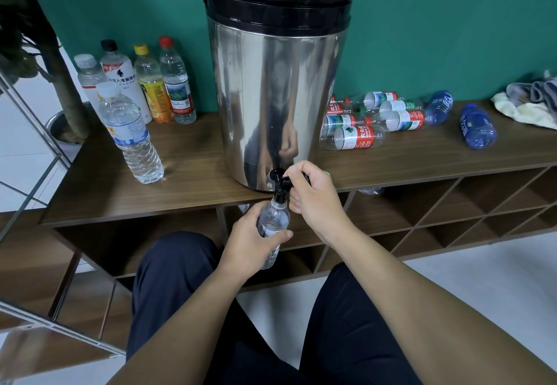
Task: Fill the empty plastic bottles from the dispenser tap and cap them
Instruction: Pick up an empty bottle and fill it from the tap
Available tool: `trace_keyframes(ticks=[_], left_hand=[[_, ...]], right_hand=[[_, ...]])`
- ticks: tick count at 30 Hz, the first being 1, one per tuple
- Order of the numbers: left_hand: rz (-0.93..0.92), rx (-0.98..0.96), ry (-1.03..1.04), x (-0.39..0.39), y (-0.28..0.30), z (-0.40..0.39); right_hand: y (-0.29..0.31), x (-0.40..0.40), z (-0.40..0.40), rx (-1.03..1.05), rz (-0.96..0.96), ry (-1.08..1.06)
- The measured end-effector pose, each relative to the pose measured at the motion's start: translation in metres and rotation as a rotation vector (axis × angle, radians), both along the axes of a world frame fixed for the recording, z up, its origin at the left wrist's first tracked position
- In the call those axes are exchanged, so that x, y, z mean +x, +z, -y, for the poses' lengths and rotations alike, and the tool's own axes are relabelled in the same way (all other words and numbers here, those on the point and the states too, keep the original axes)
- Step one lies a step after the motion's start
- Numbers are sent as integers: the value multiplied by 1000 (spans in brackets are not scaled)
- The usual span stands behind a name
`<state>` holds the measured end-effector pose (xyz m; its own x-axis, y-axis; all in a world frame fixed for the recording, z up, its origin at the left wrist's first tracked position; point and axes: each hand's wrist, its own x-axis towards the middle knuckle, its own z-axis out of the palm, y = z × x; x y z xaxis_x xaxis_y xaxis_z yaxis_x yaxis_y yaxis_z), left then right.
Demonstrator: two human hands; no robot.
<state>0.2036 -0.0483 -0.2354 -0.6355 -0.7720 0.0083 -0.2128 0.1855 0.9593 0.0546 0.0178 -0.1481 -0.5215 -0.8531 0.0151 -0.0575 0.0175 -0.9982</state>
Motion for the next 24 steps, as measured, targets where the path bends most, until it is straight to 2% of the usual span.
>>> trace_keyframes(ticks=[24], left_hand=[[0, 0, 15, 1, -1, 1]], right_hand=[[0, -1, 0, 10, -10, 1]])
